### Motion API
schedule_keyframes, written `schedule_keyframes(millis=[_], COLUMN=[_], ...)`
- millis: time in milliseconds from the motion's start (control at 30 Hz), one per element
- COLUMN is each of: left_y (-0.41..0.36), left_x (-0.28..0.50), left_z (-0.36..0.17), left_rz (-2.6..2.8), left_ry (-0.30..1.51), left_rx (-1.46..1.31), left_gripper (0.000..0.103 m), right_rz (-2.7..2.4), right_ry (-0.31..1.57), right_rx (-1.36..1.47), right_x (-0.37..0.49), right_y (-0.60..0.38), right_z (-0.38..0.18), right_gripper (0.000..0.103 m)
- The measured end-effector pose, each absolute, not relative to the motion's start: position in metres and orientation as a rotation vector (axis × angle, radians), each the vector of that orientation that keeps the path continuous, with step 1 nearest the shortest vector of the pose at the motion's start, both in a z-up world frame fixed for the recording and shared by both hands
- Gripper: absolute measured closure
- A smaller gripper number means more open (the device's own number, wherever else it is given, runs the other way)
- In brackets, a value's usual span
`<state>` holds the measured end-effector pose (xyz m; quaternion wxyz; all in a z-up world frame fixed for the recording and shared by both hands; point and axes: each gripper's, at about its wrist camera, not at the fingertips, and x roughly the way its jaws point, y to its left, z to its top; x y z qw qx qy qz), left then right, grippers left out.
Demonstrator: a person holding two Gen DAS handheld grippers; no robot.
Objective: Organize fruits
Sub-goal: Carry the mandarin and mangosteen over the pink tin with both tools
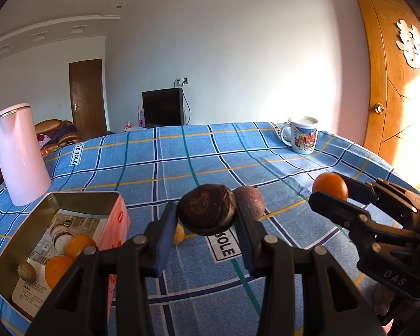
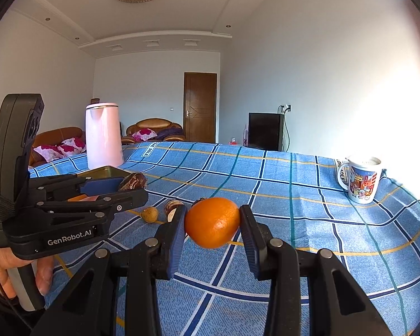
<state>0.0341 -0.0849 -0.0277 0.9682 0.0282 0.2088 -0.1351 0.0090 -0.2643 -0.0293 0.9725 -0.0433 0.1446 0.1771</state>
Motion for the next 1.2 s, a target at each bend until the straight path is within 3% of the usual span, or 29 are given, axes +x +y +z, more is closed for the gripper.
schedule_keyframes(millis=[400,767,1200], left_y=[-0.029,0.056,0.11], left_x=[0.027,0.042,0.058], left_z=[-0.015,-0.012,-0.02], left_rz=[-0.207,-0.065,0.015], left_ry=[0.413,0.452,0.518], left_rx=[-0.002,-0.06,-0.095], left_gripper=[0.06,0.06,0.06], right_rz=[0.425,0.567,0.615], right_ry=[0.358,0.4,0.481], right_rx=[-0.067,-0.17,-0.291], right_x=[0.027,0.057,0.083], right_y=[-0.24,-0.139,-0.046], right_z=[-0.018,0.003,-0.019], right_gripper=[0.063,0.063,0.063])
